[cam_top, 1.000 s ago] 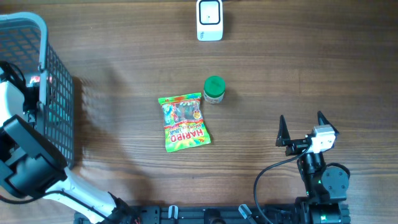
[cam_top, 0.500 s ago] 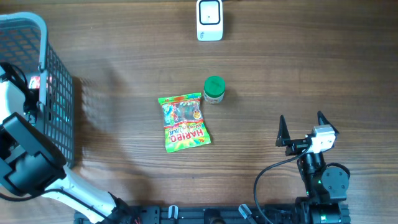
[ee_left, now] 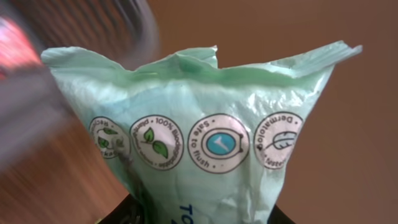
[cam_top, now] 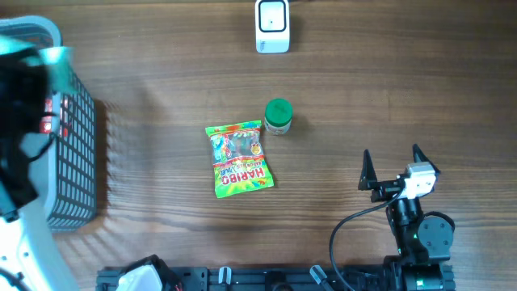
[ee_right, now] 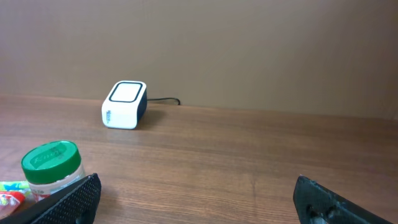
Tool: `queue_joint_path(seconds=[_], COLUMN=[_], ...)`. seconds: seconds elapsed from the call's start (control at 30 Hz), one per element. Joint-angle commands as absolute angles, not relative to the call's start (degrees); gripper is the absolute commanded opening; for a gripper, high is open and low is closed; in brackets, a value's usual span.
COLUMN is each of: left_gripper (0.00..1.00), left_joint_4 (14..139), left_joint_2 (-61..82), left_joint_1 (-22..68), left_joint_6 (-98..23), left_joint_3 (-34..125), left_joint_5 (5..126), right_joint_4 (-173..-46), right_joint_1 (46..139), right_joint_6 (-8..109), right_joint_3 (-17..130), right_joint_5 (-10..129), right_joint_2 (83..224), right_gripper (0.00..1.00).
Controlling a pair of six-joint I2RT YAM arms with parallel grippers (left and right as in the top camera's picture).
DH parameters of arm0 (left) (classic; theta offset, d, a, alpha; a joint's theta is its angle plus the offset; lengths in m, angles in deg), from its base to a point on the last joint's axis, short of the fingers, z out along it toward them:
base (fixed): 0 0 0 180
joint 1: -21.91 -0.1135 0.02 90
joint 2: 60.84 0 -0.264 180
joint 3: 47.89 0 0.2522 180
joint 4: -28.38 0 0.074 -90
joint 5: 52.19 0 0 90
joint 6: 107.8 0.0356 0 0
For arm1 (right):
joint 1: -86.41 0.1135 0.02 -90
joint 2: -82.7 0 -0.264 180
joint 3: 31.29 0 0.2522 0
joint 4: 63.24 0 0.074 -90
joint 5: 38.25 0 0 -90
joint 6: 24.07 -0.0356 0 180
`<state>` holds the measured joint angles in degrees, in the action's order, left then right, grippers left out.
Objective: Scan the item barcode
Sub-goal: 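Carry the pouch past the scanner and drop it right of the jar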
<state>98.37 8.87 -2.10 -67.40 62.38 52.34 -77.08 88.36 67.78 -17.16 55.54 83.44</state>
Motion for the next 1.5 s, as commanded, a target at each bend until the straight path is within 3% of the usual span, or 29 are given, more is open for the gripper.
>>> queue_joint_path(seconds=[0.0,0.3,0.67,0.83,0.9,0.93,1.1,1.3,1.47], left_gripper=[0.32,0.35,0.36,0.40,0.48,0.61,0.70,0.86,0.91], left_joint_4=[100.8,99.8,96.8,95.3,96.0,96.0,98.0,98.6,101.6], left_joint_2=[11.0,32.0,57.3,60.7,61.0,61.0,58.6,45.5,33.3], left_joint_1=[12.1,50.9,70.6,73.8,73.9,73.9,73.8,70.6,61.9], left_joint_6=[-66.2,-66.2,-66.2,-64.2,-63.0,-63.0,-63.0,-62.7,-57.0], left_joint_3=[62.5,62.5,62.5,62.5,62.4,62.4,62.6,62.6,62.6], left_joint_5=[54.2,48.5,48.8,45.8,45.6,45.6,45.6,45.2,42.6], right_joint_4=[-77.0,-77.0,-77.0,-77.0,-77.0,-77.0,-77.0,-77.0,-77.0], right_joint_1=[88.5,88.5,88.5,88.5,88.5,88.5,88.5,88.5,88.5], right_joint_6=[68.8,68.8,68.8,68.8,68.8,68.8,68.8,68.8,68.8], right_joint_3=[-17.2,-17.2,-17.2,-17.2,-17.2,-17.2,-17.2,-17.2,-17.2], right_joint_5=[54.9,54.9,54.9,54.9,54.9,54.9,54.9,54.9,54.9], right_joint_2=[83.1,83.1,83.1,83.1,83.1,83.1,83.1,83.1,83.1], right_gripper=[1.00,1.00,1.00,1.00,1.00,1.00,1.00,1.00,1.00])
